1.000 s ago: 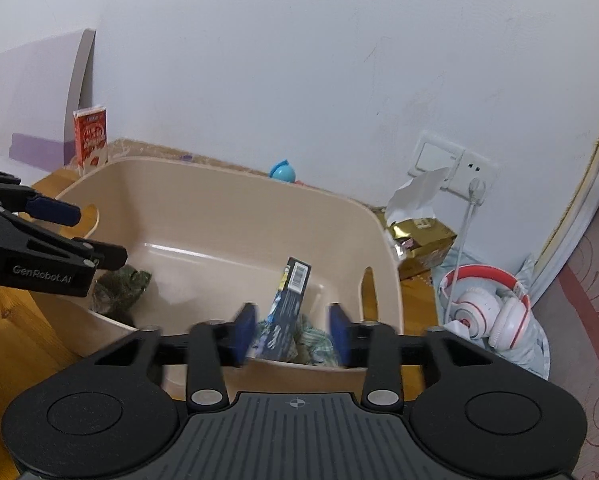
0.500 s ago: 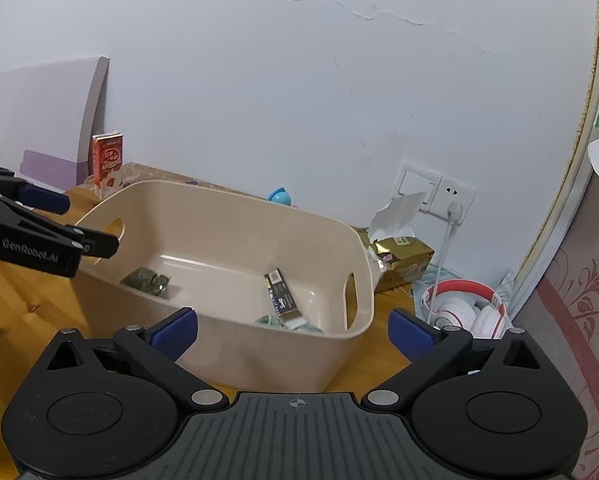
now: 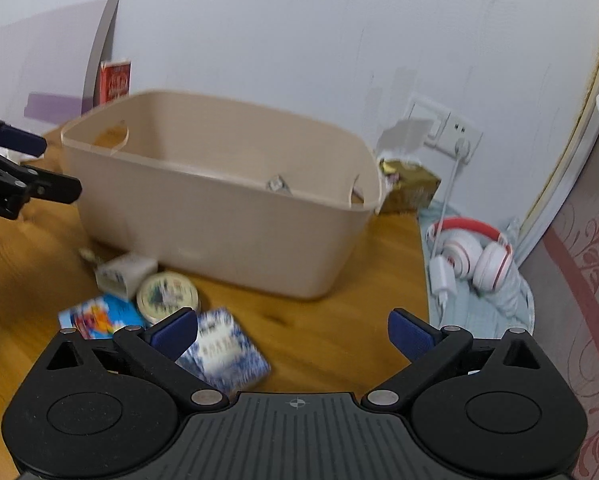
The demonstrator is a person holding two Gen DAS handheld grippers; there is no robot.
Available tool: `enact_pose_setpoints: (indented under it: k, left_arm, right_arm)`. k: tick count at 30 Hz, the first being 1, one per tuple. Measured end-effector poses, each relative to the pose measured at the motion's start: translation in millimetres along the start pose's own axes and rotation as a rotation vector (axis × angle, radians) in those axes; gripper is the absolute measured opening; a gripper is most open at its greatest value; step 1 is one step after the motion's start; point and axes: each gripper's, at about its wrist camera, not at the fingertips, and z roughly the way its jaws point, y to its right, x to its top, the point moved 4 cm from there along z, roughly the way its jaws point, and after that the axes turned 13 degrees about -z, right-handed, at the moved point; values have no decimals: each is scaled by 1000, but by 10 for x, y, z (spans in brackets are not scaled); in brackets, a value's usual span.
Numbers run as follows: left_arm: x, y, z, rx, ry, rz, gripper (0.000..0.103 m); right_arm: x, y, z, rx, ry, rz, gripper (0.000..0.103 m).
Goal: Organize objects
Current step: 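Reach the left tool to the hair clip while the right tool grasps the blue-white tea box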
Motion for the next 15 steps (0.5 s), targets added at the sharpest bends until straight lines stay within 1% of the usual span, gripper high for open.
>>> enact_pose_setpoints:
  k: [5,9,12,15]
  left_arm:
    - [-186,-19,147,-16,-49,18,86]
    - [-298,-43,267,-6,-69,53,86]
    - [-374,-51,344,-24,-90,88,86]
    - [-448,-48,405,-22,-90,142,86]
  right_arm:
    - [-161,-25,107,19,-28,-16,103]
    - [-252,-48,190,38,-49,-33,103]
    - [-299,-65,235,60,-60,-41,103]
    - [-339,-90,281,78,-71,-59,103]
